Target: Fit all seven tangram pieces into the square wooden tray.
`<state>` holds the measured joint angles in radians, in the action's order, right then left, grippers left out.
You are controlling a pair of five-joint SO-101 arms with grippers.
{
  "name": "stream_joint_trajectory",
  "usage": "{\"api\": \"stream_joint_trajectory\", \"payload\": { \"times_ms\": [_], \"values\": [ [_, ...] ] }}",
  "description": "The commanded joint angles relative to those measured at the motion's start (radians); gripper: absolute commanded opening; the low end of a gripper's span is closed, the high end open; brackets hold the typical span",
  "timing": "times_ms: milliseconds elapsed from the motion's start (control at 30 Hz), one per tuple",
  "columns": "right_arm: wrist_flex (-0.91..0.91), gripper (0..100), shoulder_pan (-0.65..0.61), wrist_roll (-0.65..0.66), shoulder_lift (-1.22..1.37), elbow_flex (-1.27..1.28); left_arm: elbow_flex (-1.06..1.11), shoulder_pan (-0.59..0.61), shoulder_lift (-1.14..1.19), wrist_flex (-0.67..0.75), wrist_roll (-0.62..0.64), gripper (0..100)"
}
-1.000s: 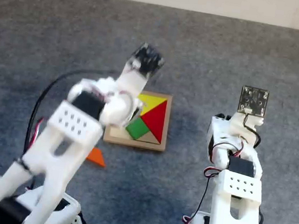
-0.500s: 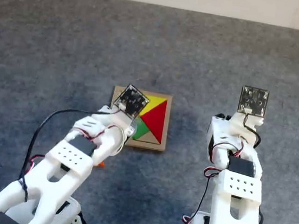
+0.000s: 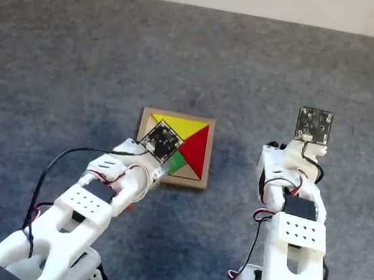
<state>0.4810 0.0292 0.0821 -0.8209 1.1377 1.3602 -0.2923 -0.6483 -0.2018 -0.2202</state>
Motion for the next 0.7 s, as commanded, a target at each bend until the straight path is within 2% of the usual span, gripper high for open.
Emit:
{"api": "stream_joint_trajectory", "payload": {
  "times_ms": [0, 167, 267, 467, 667],
  "values": [
    [-0.025, 5.6, -0.015, -0.006, -0.030, -0.002, -0.030, 0.033, -0.035, -0.054, -0.014, 23],
    [-0.025, 5.6, -0.015, -0.006, -0.030, -0.002, -0.160, 0.090, -0.153, -0.344, -0.043, 23],
    [-0.025, 5.6, -0.015, -0.006, -0.030, -0.002, -0.213, 0.133, -0.272, -0.459, -0.020, 22],
    [-0.025, 5.6, -0.016, -0.005, -0.030, -0.002, -0.229, 0.154, -0.386, -0.568, 0.025, 22],
    [-0.025, 5.6, -0.016, -0.006, -0.030, -0.002, -0.289, 0.117, -0.209, -0.582, 0.023, 23]
  ]
}}
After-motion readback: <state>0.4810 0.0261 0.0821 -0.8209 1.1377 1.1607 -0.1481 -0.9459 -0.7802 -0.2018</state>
